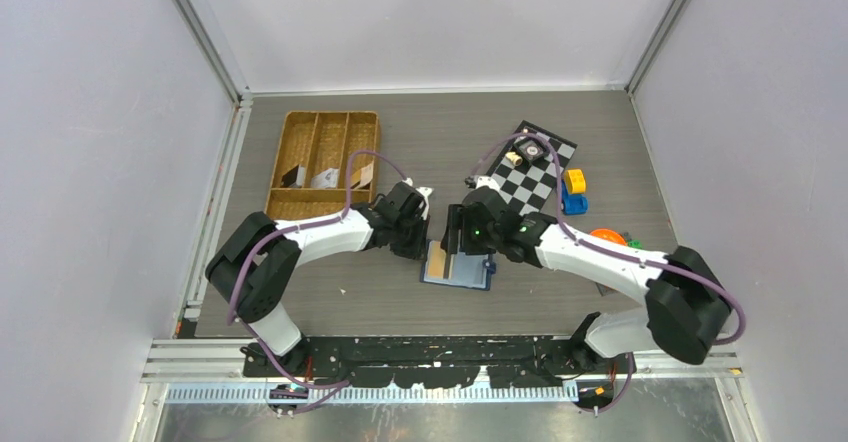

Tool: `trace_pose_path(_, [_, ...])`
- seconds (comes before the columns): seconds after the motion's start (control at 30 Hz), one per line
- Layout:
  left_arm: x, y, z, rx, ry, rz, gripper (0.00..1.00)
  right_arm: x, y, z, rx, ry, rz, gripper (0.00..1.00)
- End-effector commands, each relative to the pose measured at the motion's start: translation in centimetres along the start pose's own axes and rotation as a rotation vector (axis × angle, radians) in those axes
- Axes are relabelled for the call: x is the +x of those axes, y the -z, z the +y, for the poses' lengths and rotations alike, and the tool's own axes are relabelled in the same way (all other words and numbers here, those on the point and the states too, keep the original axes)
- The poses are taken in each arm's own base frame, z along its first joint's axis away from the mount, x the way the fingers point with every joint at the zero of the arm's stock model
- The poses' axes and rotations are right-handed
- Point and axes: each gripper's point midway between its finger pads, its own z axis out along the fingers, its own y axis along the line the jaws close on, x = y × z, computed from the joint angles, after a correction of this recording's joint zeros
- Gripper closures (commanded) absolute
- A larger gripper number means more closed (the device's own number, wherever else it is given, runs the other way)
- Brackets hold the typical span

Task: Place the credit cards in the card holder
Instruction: Insert the credit card into the card holder, then pick up the credit card from the storage box.

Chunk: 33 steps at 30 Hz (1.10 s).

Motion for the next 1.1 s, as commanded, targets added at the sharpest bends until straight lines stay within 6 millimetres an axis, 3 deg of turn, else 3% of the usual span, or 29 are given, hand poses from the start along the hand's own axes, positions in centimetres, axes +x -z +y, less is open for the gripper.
trace_pose_path(0.0, [-1.0, 1.0, -0.3, -0.004, -0.003, -0.05, 1.0, -0.1, 2.0, -2.6, 0.114, 0.029, -0.033, 0.34])
trace_pose_path(0.13, [-0.9, 1.0, -0.4, -0.001, -0.007, -0.041, 1.0, 0.1, 2.5, -4.3, 0.195, 0.009, -0.049, 0.3])
trace_pose_path(0.53, [-3.1, 2.0, -0.9, -0.025, 0.01, -0.082, 1.0, -0.1, 4.6, -3.9, 0.288, -0.063, -0.077, 0.26])
trace_pose_path(0.57, [-3.4, 2.0, -0.8, -0.034, 0.01, -0.077, 0.97, -0.4, 5.2, -3.9, 0.289, -0.062, -0.086, 0.25])
trace_pose_path(0.67, [-4.2, 3.2, -0.9, -0.057, -0.032, -0.066, 0.75, -1.9, 7.5, -3.5, 0.257, -0.047, -0.146, 0.2])
trace_pose_path(0.77, [-5.5, 5.4, -0.6, -0.101, -0.061, -0.119, 0.45, -2.8, 9.0, -3.5, 0.229, -0.009, -0.166, 0.17])
trace_pose_path(0.83, [-6.1, 7.1, -0.9, -0.107, -0.075, -0.143, 0.34, -2.9, 9.5, -4.2, 0.26, 0.021, -0.154, 0.16])
trace_pose_path(0.97, [-8.0, 10.4, -1.0, -0.115, -0.123, -0.182, 0.19, -3.4, 10.5, -5.7, 0.292, 0.046, -0.152, 0.14])
trace_pose_path(1.07, [-9.8, 12.7, 0.6, -0.145, -0.107, -0.15, 0.16, -4.3, 11.5, -6.0, 0.236, -0.009, -0.173, 0.15])
